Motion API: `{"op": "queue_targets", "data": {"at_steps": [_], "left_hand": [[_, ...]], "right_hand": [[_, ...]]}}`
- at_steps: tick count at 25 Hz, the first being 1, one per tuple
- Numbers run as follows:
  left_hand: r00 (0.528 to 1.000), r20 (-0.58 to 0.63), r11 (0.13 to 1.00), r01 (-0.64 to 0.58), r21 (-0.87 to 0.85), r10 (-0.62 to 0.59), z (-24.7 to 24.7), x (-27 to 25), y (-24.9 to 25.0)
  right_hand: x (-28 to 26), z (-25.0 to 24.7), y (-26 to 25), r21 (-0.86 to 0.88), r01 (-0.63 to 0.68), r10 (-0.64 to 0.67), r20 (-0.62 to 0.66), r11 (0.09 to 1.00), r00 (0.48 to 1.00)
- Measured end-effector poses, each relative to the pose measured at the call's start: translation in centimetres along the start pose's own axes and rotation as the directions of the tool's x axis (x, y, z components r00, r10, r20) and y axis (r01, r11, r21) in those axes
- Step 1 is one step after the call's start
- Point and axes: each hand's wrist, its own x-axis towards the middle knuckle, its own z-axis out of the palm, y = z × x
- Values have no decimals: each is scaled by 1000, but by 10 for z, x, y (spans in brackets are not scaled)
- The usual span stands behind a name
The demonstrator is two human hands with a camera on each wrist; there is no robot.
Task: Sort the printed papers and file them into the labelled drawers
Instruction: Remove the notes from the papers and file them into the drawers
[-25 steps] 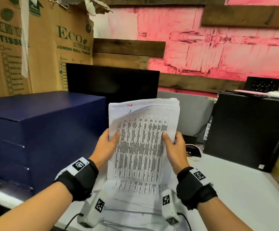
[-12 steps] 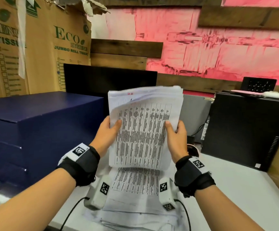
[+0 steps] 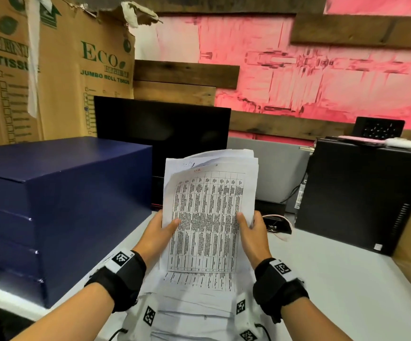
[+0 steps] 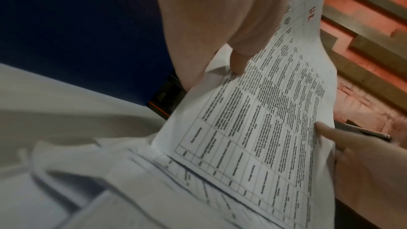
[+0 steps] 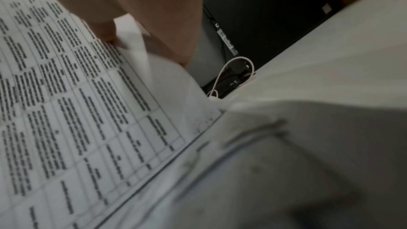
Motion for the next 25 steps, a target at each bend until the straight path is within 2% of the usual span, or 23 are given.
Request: {"op": "queue_targets", "data": {"at_steps": [3,5,7,11,15,18,21,25], "left_hand": [[999,-22,998,26,-62,-28,-4,1,1],[997,-82,1000,5,-29,-8,-11,9,14],[988,-136,998,-67,5,67,-20,16,38],[962,-138,965,-249,-81,237,-39,20,82],[944,-79,946,-318,58,322,-43,12,87],[952,-96,955,-283,86,291,-41,9,79],[965,-142,974,-227,-23,221,-35,12,84],[937,-164,942,-324,-83,308,-29,20,94]], "right_hand": [[-4,1,3,1,-5,5,15,1000,1000],[-3,5,-3,23,10,-10,30,1000,1000],[-3,9,-7,29,31,-33,64,999,997],[-9,22,-14,93,64,-74,111,994,991],[-10,32,-22,148,83,-98,93,985,991],[-4,31,-31,174,110,-119,44,979,992],[3,26,-49,183,182,-182,-14,966,983],[7,18,-63,174,225,-220,-44,959,974]]}}
